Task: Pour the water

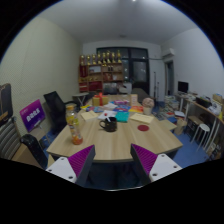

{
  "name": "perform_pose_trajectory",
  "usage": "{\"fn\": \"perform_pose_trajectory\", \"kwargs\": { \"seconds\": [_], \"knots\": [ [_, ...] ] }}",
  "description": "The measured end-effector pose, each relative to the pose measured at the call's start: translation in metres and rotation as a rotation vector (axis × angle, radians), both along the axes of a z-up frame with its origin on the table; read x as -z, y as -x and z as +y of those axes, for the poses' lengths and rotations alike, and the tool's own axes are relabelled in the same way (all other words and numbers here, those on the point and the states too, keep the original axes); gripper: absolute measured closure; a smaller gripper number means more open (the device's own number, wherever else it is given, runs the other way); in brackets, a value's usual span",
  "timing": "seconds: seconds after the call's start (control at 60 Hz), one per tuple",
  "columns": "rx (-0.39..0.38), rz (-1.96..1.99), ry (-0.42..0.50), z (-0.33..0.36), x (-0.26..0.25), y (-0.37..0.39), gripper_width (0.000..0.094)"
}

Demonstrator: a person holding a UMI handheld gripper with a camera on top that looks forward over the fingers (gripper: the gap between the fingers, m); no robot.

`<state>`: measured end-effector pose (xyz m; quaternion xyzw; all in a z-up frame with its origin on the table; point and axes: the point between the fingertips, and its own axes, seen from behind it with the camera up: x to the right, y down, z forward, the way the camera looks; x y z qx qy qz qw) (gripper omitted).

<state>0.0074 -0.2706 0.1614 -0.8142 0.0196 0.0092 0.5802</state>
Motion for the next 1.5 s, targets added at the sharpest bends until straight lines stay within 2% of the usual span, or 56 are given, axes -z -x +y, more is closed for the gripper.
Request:
{"fn": "perform_pose_trajectory", "kwargs": {
  "seconds": [0.167, 0.25, 0.45, 0.667, 0.733, 0.85, 0.917, 0.95, 1.0, 1.083, 1.183, 1.317, 1.5],
  "knots": [
    [-0.116, 0.037, -0.091, 0.072, 0.026, 0.097, 0.0155],
    [-0.146, 0.054, -0.113, 0.127, 0.049, 0.146, 0.0157],
    [-0.127, 0.008, -0.142, 0.227, 0.089, 0.206, 0.0172],
    [-0.049, -0.003, -0.195, 0.285, 0.089, 0.208, 0.0184],
    [-0.026, -0.004, -0.186, 0.295, 0.090, 0.211, 0.0449],
    [-0.008, -0.035, -0.144, 0.304, 0.093, 0.208, 0.0539],
    [-0.037, -0.048, -0.091, 0.314, 0.092, 0.220, 0.0554],
    [-0.064, -0.037, -0.073, 0.319, 0.087, 0.231, 0.0615],
    [-0.072, 0.001, -0.057, 0.322, 0.073, 0.257, 0.0618],
    [-0.093, 0.197, -0.042, 0.345, 0.035, 0.277, 0.0616],
    [-0.046, 0.566, -0.062, 0.368, -0.024, 0.285, 0.0616],
    [0.052, 1.089, -0.122, 0.401, -0.057, 0.232, 0.0617],
    [0.163, 1.740, -0.086, 0.415, -0.033, 0.167, 0.0618]
  ]
}}
